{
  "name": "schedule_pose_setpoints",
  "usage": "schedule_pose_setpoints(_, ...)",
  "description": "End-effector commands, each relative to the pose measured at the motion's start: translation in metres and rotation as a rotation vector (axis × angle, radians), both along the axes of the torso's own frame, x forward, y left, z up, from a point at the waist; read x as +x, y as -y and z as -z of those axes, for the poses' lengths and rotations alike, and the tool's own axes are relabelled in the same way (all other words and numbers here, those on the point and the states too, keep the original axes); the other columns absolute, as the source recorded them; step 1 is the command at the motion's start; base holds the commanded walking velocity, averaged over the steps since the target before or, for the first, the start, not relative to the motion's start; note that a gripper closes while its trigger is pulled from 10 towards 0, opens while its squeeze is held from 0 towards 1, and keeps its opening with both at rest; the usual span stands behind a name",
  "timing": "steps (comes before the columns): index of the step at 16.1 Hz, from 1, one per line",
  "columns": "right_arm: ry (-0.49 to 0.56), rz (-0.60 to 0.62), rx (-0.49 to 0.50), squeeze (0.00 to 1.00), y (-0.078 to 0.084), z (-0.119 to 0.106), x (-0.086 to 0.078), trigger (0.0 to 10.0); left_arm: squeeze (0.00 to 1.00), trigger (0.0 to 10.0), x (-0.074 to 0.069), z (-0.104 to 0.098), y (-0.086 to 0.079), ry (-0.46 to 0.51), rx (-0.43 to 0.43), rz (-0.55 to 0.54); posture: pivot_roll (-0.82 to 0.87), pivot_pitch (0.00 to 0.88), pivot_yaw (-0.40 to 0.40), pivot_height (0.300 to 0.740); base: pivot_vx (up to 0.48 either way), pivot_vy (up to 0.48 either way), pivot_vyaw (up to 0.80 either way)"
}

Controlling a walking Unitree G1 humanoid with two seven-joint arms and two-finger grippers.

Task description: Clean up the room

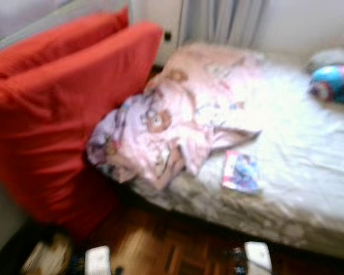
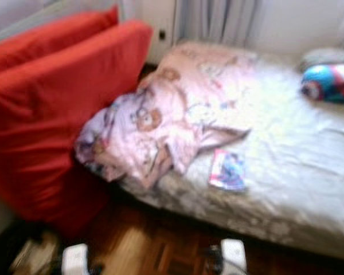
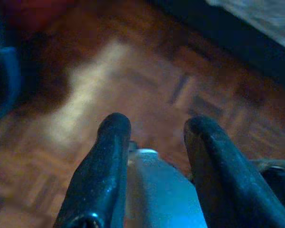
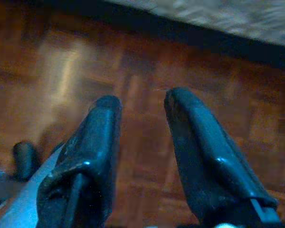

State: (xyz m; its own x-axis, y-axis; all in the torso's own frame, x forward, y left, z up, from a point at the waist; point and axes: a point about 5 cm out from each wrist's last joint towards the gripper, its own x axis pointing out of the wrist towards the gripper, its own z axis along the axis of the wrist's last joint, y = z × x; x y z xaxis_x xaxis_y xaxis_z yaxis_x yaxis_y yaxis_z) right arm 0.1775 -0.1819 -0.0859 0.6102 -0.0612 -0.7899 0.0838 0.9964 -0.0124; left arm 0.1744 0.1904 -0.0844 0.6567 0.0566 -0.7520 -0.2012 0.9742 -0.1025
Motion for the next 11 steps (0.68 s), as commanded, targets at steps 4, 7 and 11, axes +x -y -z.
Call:
schedule_pose_setpoints(4,0.044,0.115,0.198,0.0,0.0019,-0.0035,0.0031,10.0,0.0,10.0,-0.0189,0.004,-0.0339,-0.14,0.158,0.153,-0.01,0.043,0.006,0.74,0.0,0.0,-0.53)
schedule_pose_setpoints(7,0.055,0.135,0.204,0.0,0.0006,-0.0036,0.0028,10.0,0.0,10.0,-0.0152,0.0022,-0.0343,-0.125,0.155,0.153,-0.02,0.065,0.007,0.74,0.0,0.0,0.0)
schedule_pose_setpoints(11,0.056,0.171,0.202,0.0,-0.0007,-0.0026,0.0007,10.0,0.0,10.0,-0.013,0.0007,-0.0339,-0.094,0.135,0.134,-0.02,0.079,0.022,0.74,0.0,0.0,0.0)
